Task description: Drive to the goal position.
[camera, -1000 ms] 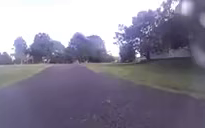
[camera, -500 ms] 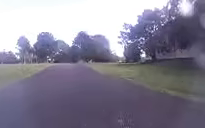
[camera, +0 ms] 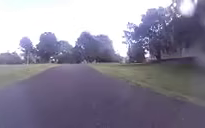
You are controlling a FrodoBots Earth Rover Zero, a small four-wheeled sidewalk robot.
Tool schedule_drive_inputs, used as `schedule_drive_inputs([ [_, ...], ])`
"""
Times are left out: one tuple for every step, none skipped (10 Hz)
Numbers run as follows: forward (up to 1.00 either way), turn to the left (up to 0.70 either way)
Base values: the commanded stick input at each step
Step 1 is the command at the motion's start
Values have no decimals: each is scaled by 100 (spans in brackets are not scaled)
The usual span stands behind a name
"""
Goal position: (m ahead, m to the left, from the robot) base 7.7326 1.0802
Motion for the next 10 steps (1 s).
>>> schedule_drive_inputs([
  [24,0],
  [0,0],
  [0,0],
  [0,0],
  [0,0],
  [0,0],
  [0,0],
  [0,0],
  [0,0],
  [0,0],
])
